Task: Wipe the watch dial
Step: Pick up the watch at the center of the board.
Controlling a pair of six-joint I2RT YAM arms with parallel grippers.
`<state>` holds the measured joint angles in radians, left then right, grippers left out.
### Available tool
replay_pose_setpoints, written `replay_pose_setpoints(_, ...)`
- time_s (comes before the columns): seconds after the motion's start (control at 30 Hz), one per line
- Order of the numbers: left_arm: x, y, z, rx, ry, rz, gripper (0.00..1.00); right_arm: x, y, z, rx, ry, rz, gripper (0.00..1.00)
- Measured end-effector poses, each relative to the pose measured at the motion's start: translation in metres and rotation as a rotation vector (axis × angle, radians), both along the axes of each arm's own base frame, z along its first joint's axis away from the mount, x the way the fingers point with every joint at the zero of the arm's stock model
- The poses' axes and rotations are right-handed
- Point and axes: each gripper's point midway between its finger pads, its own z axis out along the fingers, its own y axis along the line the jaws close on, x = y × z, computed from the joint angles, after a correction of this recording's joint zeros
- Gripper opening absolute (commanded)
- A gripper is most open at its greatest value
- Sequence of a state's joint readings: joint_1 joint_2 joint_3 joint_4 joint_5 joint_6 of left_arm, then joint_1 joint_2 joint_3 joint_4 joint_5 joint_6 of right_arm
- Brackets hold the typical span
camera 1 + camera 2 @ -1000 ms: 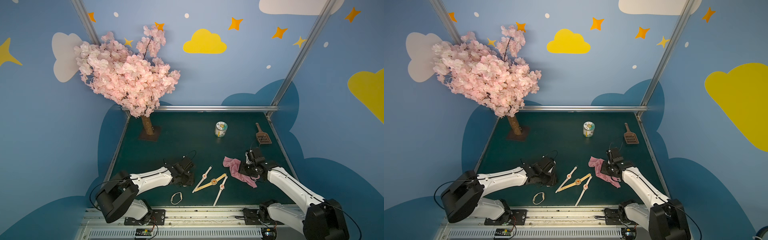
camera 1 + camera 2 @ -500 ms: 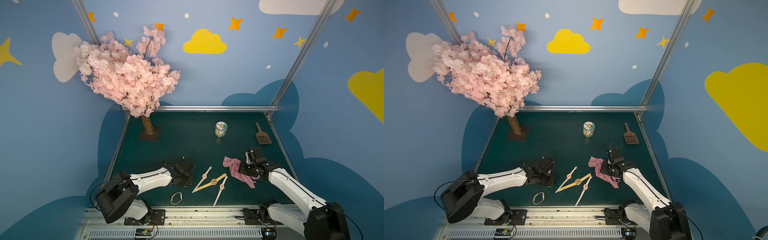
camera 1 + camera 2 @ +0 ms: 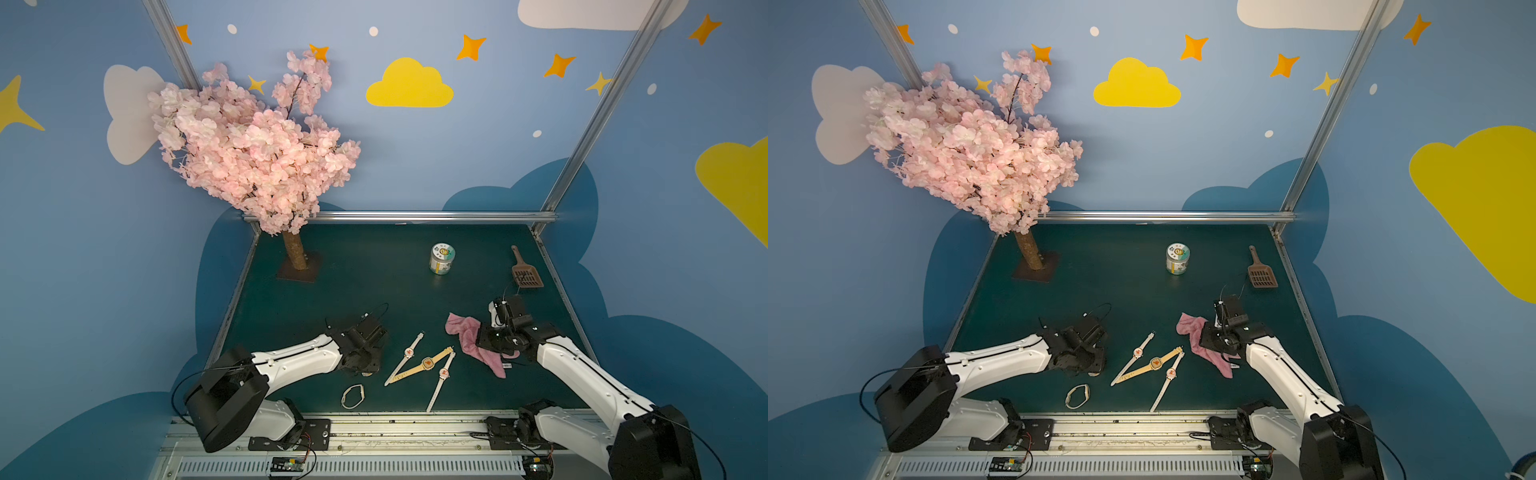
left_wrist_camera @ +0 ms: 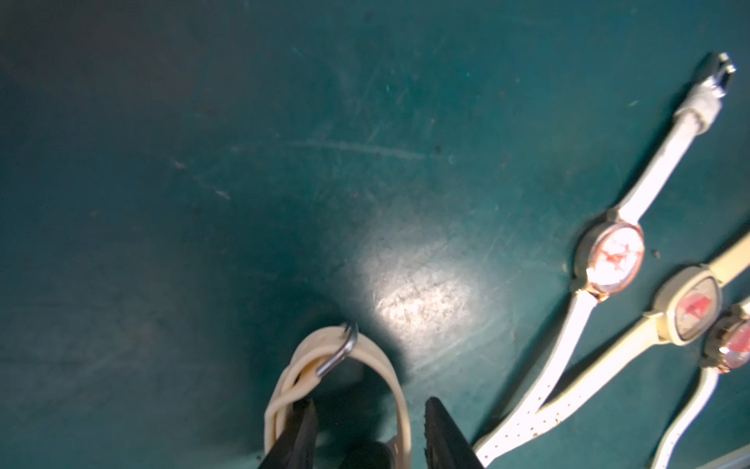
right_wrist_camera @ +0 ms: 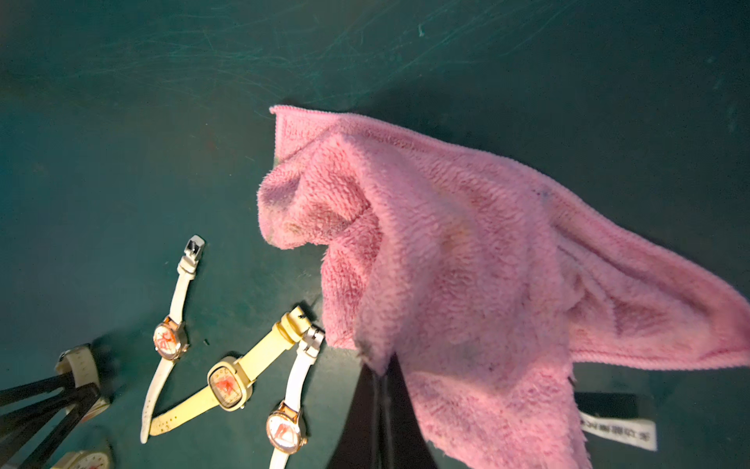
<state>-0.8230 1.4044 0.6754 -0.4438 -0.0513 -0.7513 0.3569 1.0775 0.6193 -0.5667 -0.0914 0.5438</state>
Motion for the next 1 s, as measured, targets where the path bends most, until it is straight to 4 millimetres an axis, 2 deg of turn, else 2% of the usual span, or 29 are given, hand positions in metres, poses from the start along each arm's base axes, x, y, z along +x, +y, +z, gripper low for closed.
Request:
replay_pose_setpoints(0.13, 0.005, -0.005, -0.002, 0.017, 0.015, -0.001, 0.44, -0.002, 0.004, 0.000, 0.017, 0.008, 0.020, 0.00)
replay_pose_setpoints(0.27, 0.007, -0.008, -0.003, 0.038, 0.031, -0.008, 0.36, -0.003, 0.008, 0.001, 0.034, 0.010, 0.035, 0.00)
replay_pose_setpoints(0.67, -0.001, -0.003, -0.006, 0.074, 0.061, -0.030, 0.19, -0.002, 0.010, 0.002, 0.042, 0.004, 0.047, 0.00)
replay_pose_setpoints(0.9, -0.005, -0.001, -0.006, 0.075, 0.076, -0.019, 0.03, 0.001, 0.006, 0.008, 0.040, -0.027, 0.015, 0.00)
replay_pose_setpoints(1.0, -0.007, -0.001, -0.003, 0.067, 0.073, -0.011, 0.03, 0.001, 0.003, 0.012, 0.036, -0.054, -0.002, 0.00)
